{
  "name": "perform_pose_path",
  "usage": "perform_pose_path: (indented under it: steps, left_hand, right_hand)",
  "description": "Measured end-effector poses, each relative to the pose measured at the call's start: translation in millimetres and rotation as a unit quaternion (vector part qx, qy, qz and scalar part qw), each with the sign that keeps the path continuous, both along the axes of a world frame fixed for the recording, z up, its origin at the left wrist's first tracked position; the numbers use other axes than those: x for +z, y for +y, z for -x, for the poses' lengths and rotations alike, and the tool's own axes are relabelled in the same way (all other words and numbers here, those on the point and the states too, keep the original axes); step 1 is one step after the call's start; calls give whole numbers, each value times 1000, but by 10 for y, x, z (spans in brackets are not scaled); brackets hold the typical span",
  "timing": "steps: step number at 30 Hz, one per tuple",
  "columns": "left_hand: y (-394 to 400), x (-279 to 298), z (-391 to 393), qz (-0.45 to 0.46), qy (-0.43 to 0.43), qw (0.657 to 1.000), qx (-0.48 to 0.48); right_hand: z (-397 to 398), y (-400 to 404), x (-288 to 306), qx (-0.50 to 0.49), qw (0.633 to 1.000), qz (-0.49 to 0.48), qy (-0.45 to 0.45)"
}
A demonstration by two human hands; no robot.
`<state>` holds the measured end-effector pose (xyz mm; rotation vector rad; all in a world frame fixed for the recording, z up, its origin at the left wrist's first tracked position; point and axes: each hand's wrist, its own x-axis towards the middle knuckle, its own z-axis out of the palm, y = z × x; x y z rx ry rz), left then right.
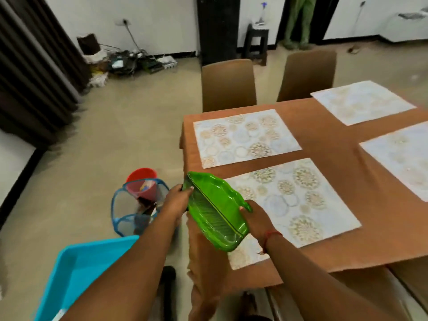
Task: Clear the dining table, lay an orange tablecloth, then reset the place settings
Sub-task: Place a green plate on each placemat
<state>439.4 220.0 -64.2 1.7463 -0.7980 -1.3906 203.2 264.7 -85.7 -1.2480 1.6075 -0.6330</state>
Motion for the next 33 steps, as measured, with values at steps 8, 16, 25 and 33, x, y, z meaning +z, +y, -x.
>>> perform_pose_path:
  steps: [8, 16, 25, 33]
  left_hand:
    - [-112, -148, 1362, -53, 207, 976, 36]
    - [-242, -395, 1535, -51, 96, 993, 46]
    - [-412, -524, 1472, -48, 87, 995, 10]
    - [-521, -576, 1452, -44, 89, 995, -11]
  right_hand:
    - [787, -114, -36, -178, 974, -32, -134]
    - [1410, -188, -369, -63, 990, 11, 124]
    - [1915, -150, -813, 90, 896, -81, 427]
    - [1858, -119, -719, 88, 886, -112, 441]
